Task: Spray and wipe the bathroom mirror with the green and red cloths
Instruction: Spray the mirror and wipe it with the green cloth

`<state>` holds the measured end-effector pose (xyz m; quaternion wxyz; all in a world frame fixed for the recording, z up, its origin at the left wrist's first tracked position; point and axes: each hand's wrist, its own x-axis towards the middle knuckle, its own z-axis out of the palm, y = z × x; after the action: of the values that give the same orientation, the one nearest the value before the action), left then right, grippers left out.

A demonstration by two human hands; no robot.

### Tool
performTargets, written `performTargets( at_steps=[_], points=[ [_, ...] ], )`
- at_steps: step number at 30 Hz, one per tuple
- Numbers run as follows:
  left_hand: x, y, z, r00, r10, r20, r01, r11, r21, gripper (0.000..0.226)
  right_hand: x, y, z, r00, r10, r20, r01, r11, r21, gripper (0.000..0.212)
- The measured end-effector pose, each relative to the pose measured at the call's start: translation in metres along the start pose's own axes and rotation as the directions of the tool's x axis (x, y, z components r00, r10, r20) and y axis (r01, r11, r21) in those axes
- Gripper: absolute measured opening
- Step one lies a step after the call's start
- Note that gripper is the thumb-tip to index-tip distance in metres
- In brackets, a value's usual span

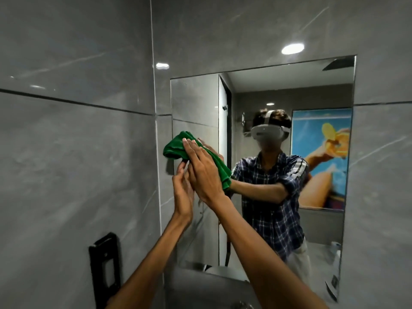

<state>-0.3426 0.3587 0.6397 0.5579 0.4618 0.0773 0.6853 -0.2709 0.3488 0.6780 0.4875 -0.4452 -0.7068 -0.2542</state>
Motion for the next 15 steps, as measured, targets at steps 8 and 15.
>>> performTargets(
  at_steps=[8, 15],
  points=[
    [-0.174, -0.05, 0.026, 0.915, -0.395, -0.08, 0.375, 0.907, -0.193, 0.047, -0.183, -0.001, -0.084, 0.94, 0.112, 0.323, -0.138, 0.989, 0.059, 0.07],
    [-0.408, -0.156, 0.042, 0.604, -0.783, -0.151, 0.756, 0.622, -0.202, 0.053, -0.453, 0.024, -0.204, 0.612, 0.465, 0.64, -0.728, 0.647, 0.226, 0.054]
  ],
)
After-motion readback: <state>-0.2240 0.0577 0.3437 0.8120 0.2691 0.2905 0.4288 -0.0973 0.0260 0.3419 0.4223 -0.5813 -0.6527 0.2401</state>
